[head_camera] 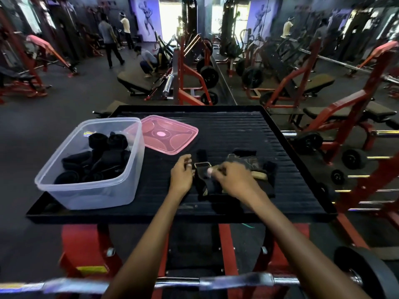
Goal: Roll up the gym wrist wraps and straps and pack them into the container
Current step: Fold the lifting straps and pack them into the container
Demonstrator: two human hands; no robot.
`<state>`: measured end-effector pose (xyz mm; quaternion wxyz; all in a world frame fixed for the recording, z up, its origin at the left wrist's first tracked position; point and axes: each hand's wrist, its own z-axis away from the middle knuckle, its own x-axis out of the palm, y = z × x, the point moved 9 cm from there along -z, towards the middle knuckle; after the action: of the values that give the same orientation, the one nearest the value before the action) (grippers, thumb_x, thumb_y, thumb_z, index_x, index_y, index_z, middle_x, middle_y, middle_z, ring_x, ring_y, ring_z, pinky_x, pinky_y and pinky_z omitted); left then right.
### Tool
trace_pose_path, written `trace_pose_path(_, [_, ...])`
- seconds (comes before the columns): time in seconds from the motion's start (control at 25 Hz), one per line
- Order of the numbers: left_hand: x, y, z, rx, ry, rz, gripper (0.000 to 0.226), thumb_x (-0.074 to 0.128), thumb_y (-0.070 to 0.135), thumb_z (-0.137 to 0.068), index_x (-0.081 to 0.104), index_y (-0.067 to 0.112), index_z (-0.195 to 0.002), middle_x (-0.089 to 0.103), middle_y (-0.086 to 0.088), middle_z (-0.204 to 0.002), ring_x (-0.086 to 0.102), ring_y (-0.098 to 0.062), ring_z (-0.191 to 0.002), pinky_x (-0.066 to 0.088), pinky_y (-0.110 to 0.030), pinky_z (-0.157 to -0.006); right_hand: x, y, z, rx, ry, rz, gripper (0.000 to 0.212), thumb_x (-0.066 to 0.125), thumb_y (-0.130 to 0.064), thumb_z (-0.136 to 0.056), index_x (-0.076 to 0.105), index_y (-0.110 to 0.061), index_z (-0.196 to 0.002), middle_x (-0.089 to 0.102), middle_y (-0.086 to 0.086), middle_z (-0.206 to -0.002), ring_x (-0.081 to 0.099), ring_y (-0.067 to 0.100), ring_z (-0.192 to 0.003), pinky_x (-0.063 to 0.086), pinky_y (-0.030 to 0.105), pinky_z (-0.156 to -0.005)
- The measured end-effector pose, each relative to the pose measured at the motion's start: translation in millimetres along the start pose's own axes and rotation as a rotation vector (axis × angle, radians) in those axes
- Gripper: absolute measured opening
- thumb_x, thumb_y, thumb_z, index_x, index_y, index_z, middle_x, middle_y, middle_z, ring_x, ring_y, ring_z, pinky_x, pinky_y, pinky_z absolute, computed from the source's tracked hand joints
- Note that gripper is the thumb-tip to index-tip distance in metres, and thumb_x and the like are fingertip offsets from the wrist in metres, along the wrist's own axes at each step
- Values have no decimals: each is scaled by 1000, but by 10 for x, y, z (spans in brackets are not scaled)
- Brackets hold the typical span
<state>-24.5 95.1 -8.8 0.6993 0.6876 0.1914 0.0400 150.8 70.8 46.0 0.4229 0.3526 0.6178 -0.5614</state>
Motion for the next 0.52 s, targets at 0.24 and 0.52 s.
trace_pose_path(0.24, [-161,36,30,-43,102,197,24,55,-5,-85,66,4,-104,69,-7,-93,62,-14,-85,50,-21,-84,389,-217,18,-39,-92,-508,48,65,-46,-79,58,-9,-108,60,-3,-98,59,12,-88,49,31,-82])
trace_pose_path(0.52, [-89,2,80,-119,35,346,45,67,-11,-75,57,6,-116,62,-11,-112,60,-9,-89,50,-15,-75,69,-103,-619,155,107,-493,35,48,-34,-94,61,-5,-80,67,16,-91,61,34,-100,42,34,-76])
